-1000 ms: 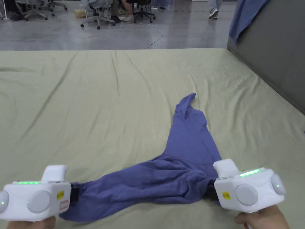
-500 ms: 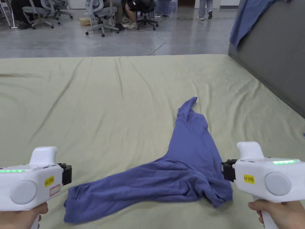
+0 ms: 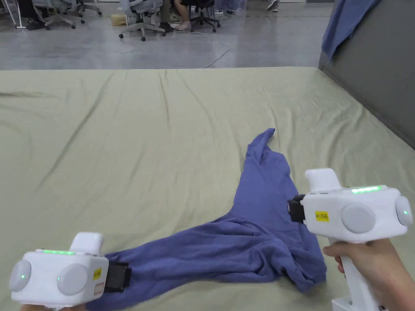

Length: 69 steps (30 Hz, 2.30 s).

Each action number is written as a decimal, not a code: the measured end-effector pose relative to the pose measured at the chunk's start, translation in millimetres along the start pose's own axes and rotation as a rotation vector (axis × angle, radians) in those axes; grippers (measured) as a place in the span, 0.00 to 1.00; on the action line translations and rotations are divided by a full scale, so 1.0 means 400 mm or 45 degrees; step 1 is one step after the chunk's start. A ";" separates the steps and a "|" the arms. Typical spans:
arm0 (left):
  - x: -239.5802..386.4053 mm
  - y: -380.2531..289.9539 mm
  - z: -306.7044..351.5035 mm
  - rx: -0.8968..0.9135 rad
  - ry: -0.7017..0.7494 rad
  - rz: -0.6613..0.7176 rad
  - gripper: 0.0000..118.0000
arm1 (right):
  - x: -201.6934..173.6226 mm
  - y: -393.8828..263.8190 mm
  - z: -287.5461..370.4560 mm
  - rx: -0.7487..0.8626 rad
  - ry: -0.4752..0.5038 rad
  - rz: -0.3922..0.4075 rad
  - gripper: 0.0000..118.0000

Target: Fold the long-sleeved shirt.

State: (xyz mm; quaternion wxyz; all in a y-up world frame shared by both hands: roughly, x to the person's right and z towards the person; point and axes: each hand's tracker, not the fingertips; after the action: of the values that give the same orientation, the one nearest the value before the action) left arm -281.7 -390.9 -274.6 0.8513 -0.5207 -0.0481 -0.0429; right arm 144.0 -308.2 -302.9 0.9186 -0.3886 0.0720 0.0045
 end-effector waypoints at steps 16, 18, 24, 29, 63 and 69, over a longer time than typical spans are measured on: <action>-0.005 -0.033 -0.040 0.026 -0.165 0.073 0.14 | -0.040 0.266 -0.615 -0.507 -0.002 0.123 0.54; -0.008 -0.033 -0.045 0.023 -0.165 0.069 0.14 | -0.051 0.238 -0.652 -0.535 -0.037 0.141 0.49; -0.012 -0.029 -0.047 0.011 -0.159 0.079 0.14 | -0.036 0.257 -0.573 -0.426 0.050 0.040 0.00; -0.027 0.062 0.042 0.218 -0.117 0.094 0.14 | 0.005 0.345 -0.373 -0.186 0.060 0.036 0.00; 0.014 0.967 0.541 0.915 0.231 0.044 0.14 | 0.104 0.898 0.229 0.618 -0.128 -0.113 0.00; 0.020 0.825 0.232 0.676 0.193 0.021 0.14 | 0.130 0.662 -0.075 0.325 -0.087 -0.184 0.00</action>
State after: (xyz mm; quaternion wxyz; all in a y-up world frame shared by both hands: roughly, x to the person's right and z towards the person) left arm -236.4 -158.7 -522.8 0.9595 -0.2748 0.0105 -0.0609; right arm 174.4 -147.2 -519.6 0.9604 -0.2724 0.0127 -0.0575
